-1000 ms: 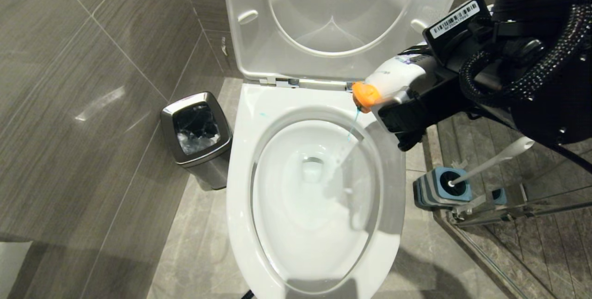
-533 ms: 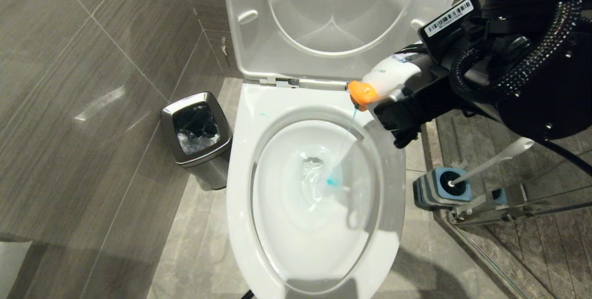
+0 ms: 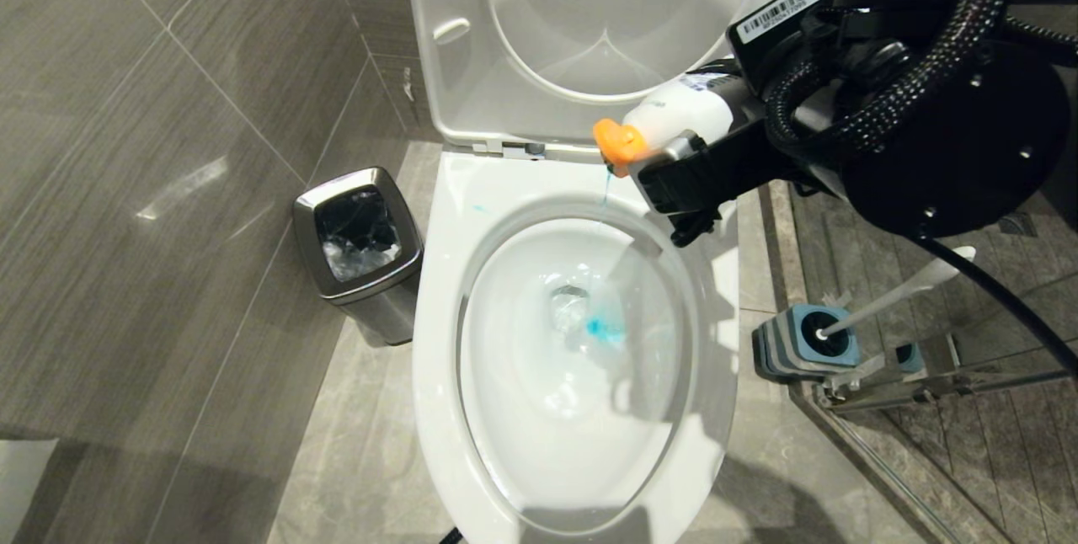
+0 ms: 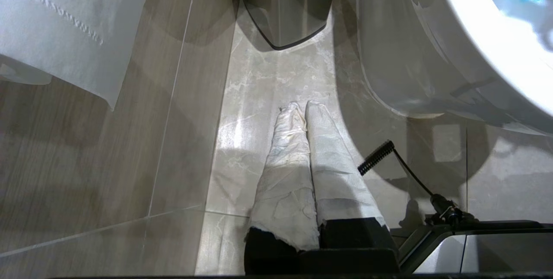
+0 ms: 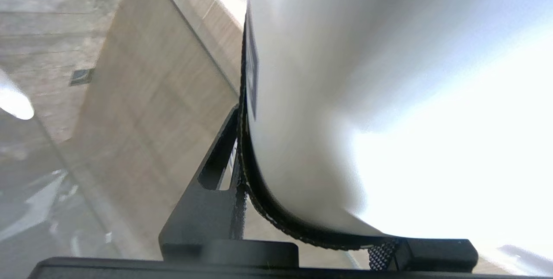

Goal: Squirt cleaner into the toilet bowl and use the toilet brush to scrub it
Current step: Pour in the cleaning agent

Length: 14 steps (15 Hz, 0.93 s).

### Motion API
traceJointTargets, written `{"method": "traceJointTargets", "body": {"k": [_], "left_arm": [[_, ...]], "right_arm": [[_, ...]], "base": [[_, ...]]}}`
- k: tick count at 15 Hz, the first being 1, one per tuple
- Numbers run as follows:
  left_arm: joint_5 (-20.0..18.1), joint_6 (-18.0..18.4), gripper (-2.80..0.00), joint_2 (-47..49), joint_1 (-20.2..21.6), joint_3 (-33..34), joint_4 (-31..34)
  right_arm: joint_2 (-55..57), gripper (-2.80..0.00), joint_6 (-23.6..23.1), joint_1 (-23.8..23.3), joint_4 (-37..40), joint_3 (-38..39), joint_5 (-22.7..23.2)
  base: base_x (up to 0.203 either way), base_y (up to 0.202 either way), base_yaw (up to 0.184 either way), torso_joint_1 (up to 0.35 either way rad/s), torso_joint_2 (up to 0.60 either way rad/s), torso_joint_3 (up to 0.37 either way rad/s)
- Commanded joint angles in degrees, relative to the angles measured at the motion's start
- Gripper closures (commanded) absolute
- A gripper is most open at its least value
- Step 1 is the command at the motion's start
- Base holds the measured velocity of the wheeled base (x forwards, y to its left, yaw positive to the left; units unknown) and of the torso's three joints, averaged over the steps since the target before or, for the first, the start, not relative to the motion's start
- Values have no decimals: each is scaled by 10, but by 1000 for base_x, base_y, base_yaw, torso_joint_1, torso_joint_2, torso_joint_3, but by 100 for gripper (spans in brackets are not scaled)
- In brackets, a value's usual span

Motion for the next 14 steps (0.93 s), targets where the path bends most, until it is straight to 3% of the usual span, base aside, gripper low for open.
{"method": "traceJointTargets", "body": {"k": [1, 9, 14], "left_arm": [[0, 0, 0, 0, 0, 0, 0], [0, 0, 0, 0, 0, 0, 0], [0, 0, 0, 0, 0, 0, 1]], "right_arm": [[11, 0, -8, 7, -4, -5, -4], [6, 0, -5, 8, -6, -17, -6], [-24, 0, -1, 8, -50, -2, -17]], "base": [[0, 0, 0, 0, 0, 0], [0, 0, 0, 0, 0, 0], [0, 0, 0, 0, 0, 0]]}}
